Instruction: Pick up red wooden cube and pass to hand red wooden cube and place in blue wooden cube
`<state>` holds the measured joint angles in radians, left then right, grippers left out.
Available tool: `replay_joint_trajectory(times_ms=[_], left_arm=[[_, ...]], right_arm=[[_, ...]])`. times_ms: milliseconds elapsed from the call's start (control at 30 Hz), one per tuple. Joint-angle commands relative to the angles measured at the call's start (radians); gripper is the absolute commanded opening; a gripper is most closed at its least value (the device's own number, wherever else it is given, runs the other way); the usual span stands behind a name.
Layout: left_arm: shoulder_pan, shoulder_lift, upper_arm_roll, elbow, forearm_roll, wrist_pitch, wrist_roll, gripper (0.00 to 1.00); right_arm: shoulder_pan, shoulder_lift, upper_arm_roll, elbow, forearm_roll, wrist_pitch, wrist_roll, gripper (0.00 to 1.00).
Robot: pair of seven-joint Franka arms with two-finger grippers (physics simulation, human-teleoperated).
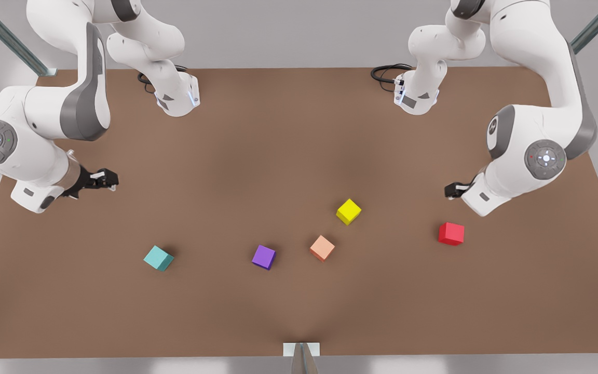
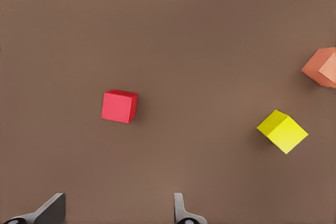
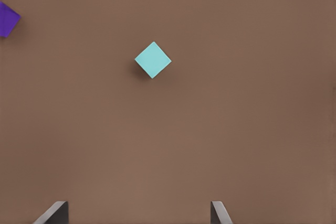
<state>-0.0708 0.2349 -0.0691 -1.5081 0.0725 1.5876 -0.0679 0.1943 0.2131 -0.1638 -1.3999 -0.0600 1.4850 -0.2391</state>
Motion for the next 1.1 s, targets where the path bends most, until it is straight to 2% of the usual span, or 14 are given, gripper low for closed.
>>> replay_joint_trajectory(times_ms=[0,100,133,167,233,367,700,1067], left_arm=[[0.0,-0.003,0.0,0.0,0.001,0.02,-0.007,1.0],[0.0,0.04,0.028,0.008,0.003,0.031,-0.012,1.0],[0.002,0.101,0.032,0.029,0.006,0.072,-0.004,1.0],[0.039,0.182,0.034,0.029,0.009,0.193,0.074,1.0],[0.069,0.27,0.046,0.034,0.007,0.294,0.138,1.0],[0.083,0.362,0.061,0.023,0.021,0.429,0.247,1.0],[0.089,0.377,0.069,-0.121,0.012,0.445,0.254,1.0],[0.094,0.408,0.071,-0.167,0.01,0.446,0.275,1.0]], right_arm=[[-0.001,0.0,-0.002,0.001,0.003,0.026,-0.085,1.0],[-0.009,-0.001,-0.002,0.001,0.009,0.026,-0.086,1.0],[-0.029,0.0,-0.002,0.001,0.019,0.018,-0.086,1.0],[-0.041,0.009,0.0,0.01,0.077,0.017,-0.085,1.0],[-0.041,0.011,0.0,0.01,0.083,0.012,-0.086,1.0],[-0.041,0.012,0.001,0.002,0.085,-0.008,-0.089,1.0],[-0.041,0.012,0.001,0.002,0.086,-0.009,-0.089,1.0],[-0.041,0.012,0.001,-0.007,0.088,-0.02,-0.089,1.0]])
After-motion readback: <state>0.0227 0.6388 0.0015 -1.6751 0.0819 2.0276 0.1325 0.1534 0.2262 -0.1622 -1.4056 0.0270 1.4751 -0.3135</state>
